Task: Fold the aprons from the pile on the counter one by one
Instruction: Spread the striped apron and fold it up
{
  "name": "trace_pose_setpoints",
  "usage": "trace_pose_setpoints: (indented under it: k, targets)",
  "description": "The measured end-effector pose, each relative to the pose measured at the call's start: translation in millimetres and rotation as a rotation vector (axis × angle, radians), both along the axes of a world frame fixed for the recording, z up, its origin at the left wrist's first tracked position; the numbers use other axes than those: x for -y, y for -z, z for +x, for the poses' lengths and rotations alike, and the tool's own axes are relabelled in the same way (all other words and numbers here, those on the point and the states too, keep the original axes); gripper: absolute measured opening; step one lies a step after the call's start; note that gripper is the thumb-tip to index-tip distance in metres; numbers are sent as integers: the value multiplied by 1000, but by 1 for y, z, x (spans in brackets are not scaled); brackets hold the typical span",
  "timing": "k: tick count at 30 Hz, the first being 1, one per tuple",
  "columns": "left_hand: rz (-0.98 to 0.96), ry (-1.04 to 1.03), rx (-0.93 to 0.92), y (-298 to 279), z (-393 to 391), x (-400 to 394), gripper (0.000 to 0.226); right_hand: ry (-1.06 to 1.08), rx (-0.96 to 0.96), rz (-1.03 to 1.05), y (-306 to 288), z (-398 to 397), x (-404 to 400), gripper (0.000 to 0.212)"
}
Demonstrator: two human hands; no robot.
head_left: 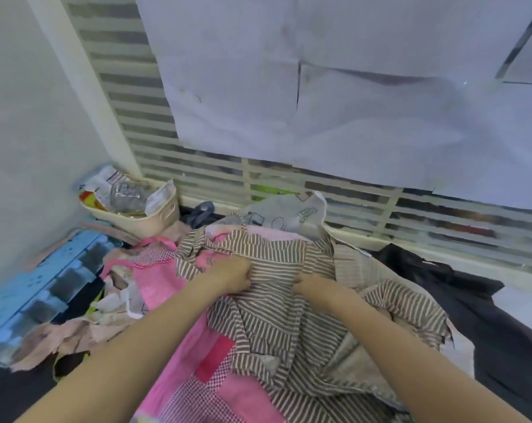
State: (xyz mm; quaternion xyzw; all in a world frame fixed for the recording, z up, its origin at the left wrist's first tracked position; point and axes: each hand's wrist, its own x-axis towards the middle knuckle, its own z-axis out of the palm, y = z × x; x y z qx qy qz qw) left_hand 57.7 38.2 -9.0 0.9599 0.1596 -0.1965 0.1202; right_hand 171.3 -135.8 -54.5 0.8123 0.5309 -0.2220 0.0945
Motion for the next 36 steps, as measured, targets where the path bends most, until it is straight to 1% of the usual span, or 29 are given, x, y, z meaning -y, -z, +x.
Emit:
trace_pose_setpoints:
  k: [4, 6, 8, 10, 11, 12, 13, 14, 15, 16, 17, 19, 20, 22, 23, 24, 25, 26, 27, 28, 29, 31, 32, 35, 36]
  targets:
    - [-54, 56, -49, 14, -5, 14, 26, -26, 56, 5, 17, -9, 9, 50]
    - [-112, 64, -56, 17, -6, 21, 26, -34, 120, 81, 16, -11, 4, 40]
    - [-189, 58, -73, 17, -6, 27, 26, -50, 145, 93, 8, -13, -5, 29]
    - [-245, 14, -89, 13, -3, 29, 27, -37, 132, 81, -8, -9, -11, 20]
    - [-276, -29, -99, 7, -3, 28, 30, -18, 119, 101, -19, -6, -13, 19]
    - [-347, -100, -115, 0, -3, 27, 35, 20, 109, 150, -33, -1, -15, 18]
    - [-477, -191, -148, -10, -2, 25, 44, 73, 101, 224, -53, 5, -17, 18]
    - [-659, -284, -191, -19, 0, 25, 52, 109, 89, 311, -76, 9, -19, 19]
    - [-825, -333, -198, -30, 3, 25, 57, 130, 82, 394, -99, 12, -24, 18]
    - [-921, -332, -160, -39, 8, 25, 59, 133, 84, 479, -124, 13, -29, 14]
    - [-949, -313, -71, -52, 12, 28, 61, 126, 104, 556, -147, 13, -36, 10]
    - [-854, -259, 164, -85, 21, 29, 72, 101, 186, 692, -194, 11, -48, 14]
    - [-806, -230, 261, -103, 25, 23, 69, 107, 214, 755, -215, 11, -52, 15]
    - [-732, -160, 369, -149, 26, 9, 47, 145, 259, 861, -257, 11, -54, 16]
    - [-677, -136, 399, -174, 26, -1, 40, 172, 268, 915, -275, 14, -54, 16]
    - [-571, -103, 435, -198, 24, -10, 35, 191, 275, 972, -292, 15, -51, 15]
    - [-394, -63, 485, -227, 19, -17, 29, 191, 277, 1027, -310, 15, -50, 15]
    - [-216, -33, 537, -250, 18, -23, 33, 192, 258, 1078, -321, 16, -48, 15]
    - [-57, -3, 607, -277, 13, -25, 41, 193, 222, 1113, -334, 14, -46, 13]
    - [59, 16, 667, -298, 9, -26, 44, 189, 170, 1123, -344, 12, -44, 12]
    - [126, 43, 726, -321, 3, -27, 43, 192, 116, 1109, -352, 10, -41, 12]
    - [200, 95, 823, -355, -7, -29, 32, 238, -21, 1058, -356, 9, -35, 23]
    - [243, 115, 870, -368, -13, -29, 29, 283, -122, 1043, -354, 9, -32, 29]
    - [323, 151, 940, -395, -26, -28, 30, 345, -492, 1034, -328, -1, -33, 39]
    - [347, 157, 948, -398, -28, -27, 29, 342, -576, 982, -317, -8, -37, 40]
